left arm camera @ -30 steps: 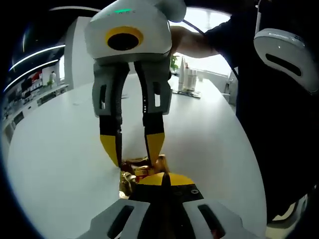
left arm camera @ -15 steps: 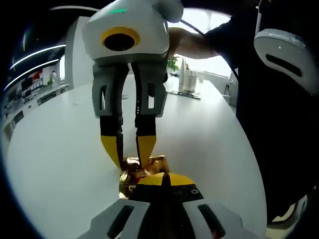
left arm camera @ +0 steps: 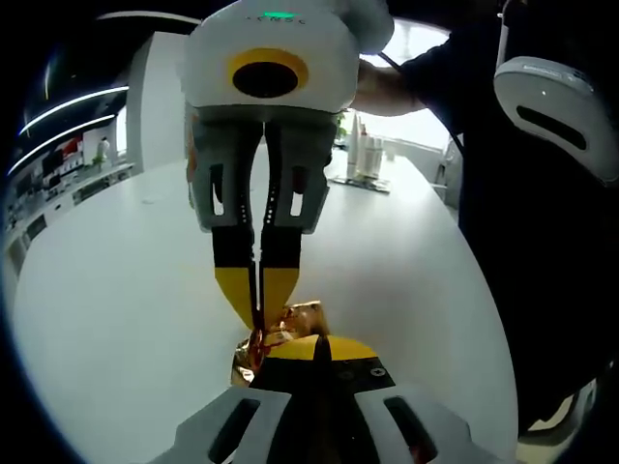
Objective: Arrange the skincare products in the storage area until every visible bottle or jar stands upright without overlapping.
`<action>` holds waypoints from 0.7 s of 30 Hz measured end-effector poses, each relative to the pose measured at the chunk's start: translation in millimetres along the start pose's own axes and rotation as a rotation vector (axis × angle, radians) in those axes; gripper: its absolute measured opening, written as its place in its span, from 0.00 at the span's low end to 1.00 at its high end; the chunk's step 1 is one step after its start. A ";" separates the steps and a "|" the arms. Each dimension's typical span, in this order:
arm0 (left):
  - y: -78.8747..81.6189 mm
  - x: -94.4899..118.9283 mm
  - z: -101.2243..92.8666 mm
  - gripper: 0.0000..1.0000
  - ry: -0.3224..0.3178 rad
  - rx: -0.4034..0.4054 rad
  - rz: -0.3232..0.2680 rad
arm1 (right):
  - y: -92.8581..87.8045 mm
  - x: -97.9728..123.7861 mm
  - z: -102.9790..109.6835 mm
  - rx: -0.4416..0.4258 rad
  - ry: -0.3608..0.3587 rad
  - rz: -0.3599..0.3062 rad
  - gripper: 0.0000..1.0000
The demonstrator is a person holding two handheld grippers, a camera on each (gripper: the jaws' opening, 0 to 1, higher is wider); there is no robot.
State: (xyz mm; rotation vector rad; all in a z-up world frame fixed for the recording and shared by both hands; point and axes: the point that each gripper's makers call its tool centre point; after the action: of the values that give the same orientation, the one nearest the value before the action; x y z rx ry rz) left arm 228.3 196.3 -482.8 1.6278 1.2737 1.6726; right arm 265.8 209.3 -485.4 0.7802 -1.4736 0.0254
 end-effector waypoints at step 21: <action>-2.1 4.8 1.3 0.07 0.120 0.035 0.043 | -3.5 3.2 2.6 -0.200 -0.057 -0.105 0.00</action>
State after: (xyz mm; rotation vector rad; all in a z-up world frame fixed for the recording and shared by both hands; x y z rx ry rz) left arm 228.1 201.6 -482.4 1.6067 1.3404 1.8082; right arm 265.6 204.0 -484.4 0.6985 -1.4614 -0.2218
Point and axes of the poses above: the point that each gripper's makers call its tool centre point, and the gripper's own axes: x roughly backward along the fingers, z roughly to its left, y roughly out of its top, and after that the axes turned 3 degrees about -z, right-handed
